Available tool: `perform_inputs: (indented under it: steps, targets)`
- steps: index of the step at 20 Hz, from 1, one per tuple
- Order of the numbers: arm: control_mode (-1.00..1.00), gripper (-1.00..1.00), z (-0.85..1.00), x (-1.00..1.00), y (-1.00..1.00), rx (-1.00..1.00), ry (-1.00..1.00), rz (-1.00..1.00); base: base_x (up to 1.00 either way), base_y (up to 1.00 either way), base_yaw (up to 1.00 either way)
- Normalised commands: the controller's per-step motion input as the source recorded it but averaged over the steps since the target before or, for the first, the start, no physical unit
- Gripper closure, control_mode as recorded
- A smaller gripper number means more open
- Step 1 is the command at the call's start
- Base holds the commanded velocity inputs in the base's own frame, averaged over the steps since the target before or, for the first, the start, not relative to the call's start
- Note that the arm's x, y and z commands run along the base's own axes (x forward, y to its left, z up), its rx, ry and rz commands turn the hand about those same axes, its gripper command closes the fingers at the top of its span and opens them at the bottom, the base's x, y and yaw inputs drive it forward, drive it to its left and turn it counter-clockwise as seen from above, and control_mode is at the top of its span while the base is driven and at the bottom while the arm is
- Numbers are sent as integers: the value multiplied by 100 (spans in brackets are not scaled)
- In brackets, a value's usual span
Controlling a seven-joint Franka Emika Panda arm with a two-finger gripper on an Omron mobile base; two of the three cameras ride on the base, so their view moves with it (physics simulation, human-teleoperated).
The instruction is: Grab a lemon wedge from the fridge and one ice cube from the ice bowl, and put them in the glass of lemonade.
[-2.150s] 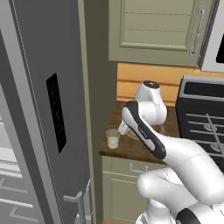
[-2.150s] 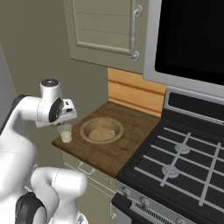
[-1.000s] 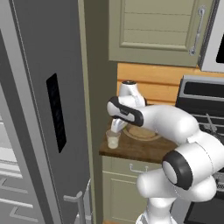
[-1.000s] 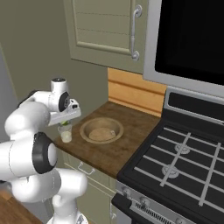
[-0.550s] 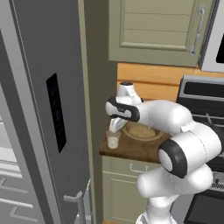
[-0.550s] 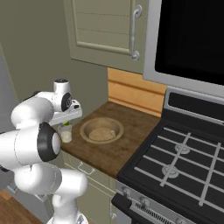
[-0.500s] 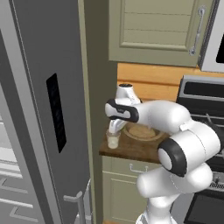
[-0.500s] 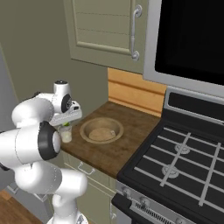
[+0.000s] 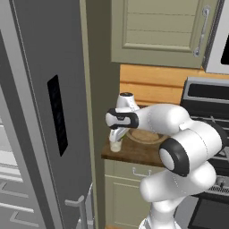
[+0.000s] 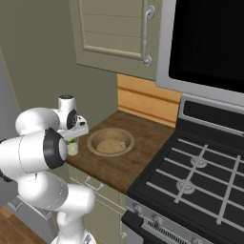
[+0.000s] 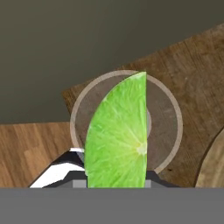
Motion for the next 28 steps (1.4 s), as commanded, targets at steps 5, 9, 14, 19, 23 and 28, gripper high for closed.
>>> perform_inputs:
  steps: [5, 9, 14, 19, 23, 28]
  targets:
    - [-100, 100, 1, 12, 0, 0, 1, 0, 0, 0, 0]
    - [-100, 100, 0, 0, 0, 0, 0, 0, 0, 0, 0]
    - [-100, -100, 0, 0, 0, 0, 0, 0, 0, 0, 0]
    - [-100, -100, 0, 0, 0, 0, 0, 0, 0, 0, 0]
    - [-100, -100, 0, 0, 0, 0, 0, 0, 0, 0, 0]
    - [-100, -100, 9, -12, 0, 2, 0, 0, 0, 0, 0]
